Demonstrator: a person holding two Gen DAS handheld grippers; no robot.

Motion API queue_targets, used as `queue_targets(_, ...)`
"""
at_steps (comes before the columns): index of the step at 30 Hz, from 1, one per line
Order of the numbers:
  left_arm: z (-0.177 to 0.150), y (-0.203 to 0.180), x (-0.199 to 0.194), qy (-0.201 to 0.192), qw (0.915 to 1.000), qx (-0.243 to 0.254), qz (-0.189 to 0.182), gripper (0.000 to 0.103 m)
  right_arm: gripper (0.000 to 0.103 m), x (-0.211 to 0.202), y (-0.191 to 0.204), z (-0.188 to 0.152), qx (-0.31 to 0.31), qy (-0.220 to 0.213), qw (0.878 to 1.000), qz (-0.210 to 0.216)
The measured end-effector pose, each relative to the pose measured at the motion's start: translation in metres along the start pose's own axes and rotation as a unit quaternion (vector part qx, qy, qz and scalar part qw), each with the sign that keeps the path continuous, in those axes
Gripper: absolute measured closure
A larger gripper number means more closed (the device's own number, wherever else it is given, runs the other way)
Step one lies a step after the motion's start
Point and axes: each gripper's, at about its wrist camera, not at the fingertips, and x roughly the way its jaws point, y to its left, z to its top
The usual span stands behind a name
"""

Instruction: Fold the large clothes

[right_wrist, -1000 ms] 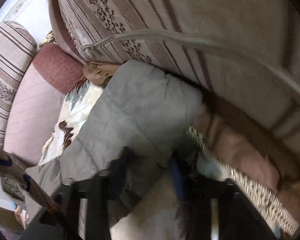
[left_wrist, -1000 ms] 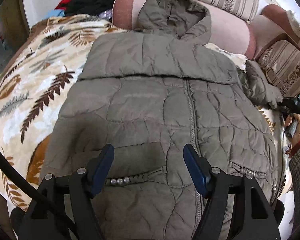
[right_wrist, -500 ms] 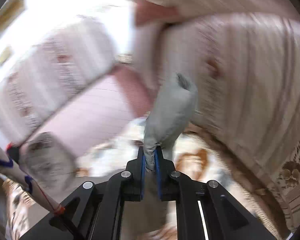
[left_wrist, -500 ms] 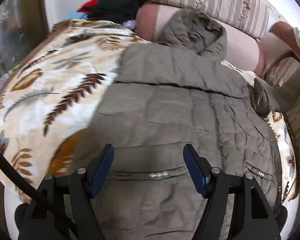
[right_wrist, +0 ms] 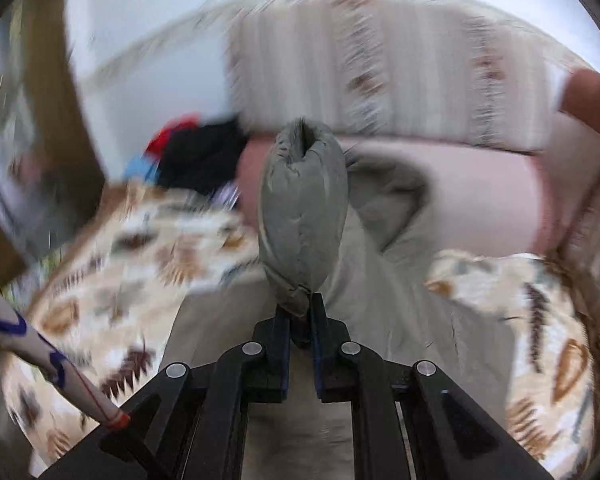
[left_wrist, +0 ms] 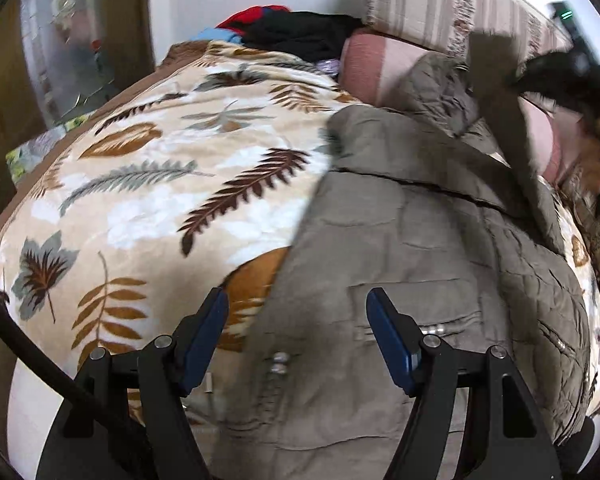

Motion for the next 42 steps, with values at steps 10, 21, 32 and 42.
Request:
queue_targets(10,0.002,0.029,0.007,0.0,0.9995,-0.026,0.014,0.032,0.063,0.1,0.073,-0.089,-0.137,0.09,0.986,-0.044)
queue_targets(21,0.005,0.02,0.012,0.004,0.9995,-0.025,0.019,0.032,0.045,0.046,0.034,-0.06,-0.099,0.032,0.994,-0.039)
queue_targets(32,0.01,0.019,0.019,0.019,0.9993,-0.012,0.032,0.032,0.051,0.092,0.014,-0.069,-0.007,0.112,0.994,0.017)
queue_targets(42,0.02,-0.068,0.0,0.019,0.9967,0.078,-0.004,0.032,0.029,-0.135,-0.11,-0.2,0.061,-0.031,0.995,-0.066)
